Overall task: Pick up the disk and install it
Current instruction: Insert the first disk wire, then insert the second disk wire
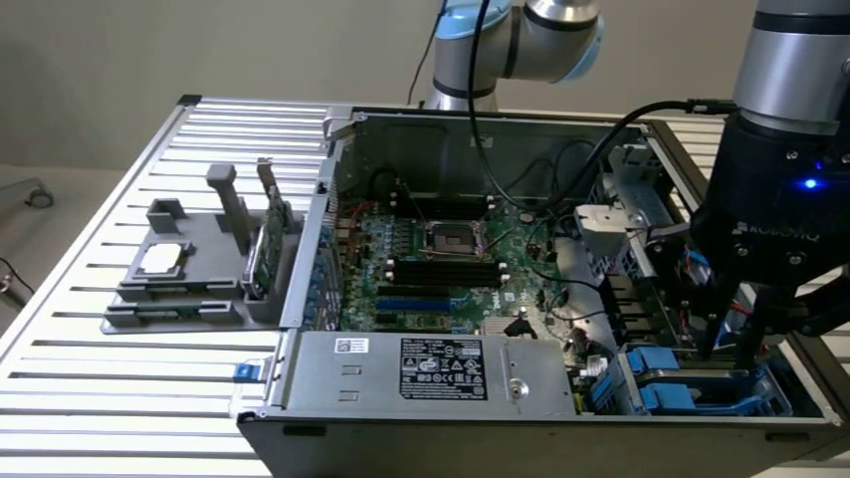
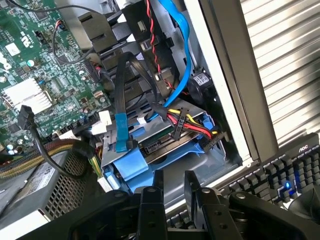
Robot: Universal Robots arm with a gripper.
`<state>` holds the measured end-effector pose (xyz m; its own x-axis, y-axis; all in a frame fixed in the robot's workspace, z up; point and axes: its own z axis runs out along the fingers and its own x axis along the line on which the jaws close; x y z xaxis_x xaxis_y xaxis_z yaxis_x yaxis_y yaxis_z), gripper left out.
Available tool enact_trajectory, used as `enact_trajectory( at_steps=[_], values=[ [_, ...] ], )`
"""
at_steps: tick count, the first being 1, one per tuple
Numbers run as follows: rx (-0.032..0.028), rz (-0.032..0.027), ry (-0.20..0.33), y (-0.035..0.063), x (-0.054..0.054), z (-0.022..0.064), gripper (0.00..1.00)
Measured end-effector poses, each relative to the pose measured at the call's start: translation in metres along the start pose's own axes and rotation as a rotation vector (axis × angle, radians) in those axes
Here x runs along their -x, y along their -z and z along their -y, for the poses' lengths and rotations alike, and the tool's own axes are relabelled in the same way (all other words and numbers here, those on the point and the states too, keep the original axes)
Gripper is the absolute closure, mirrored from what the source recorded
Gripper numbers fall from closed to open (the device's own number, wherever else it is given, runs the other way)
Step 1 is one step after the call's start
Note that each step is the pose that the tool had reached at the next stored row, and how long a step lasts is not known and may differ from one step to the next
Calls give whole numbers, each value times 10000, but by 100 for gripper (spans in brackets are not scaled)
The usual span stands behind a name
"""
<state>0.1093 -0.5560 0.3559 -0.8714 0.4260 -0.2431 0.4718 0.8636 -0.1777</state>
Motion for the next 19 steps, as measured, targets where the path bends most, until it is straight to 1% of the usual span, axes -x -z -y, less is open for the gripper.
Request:
enact_trajectory(
  at_steps=[12, 14, 16, 18, 19],
  values=[
    [0, -1, -3, -3, 5, 10, 69],
    [5, -18, -2, -6, 20, 4, 69],
    [29, -40, -11, -8, 37, -4, 69],
    [72, -67, -28, -11, 53, -12, 69],
    [109, -91, -45, -11, 56, -13, 69]
  ],
)
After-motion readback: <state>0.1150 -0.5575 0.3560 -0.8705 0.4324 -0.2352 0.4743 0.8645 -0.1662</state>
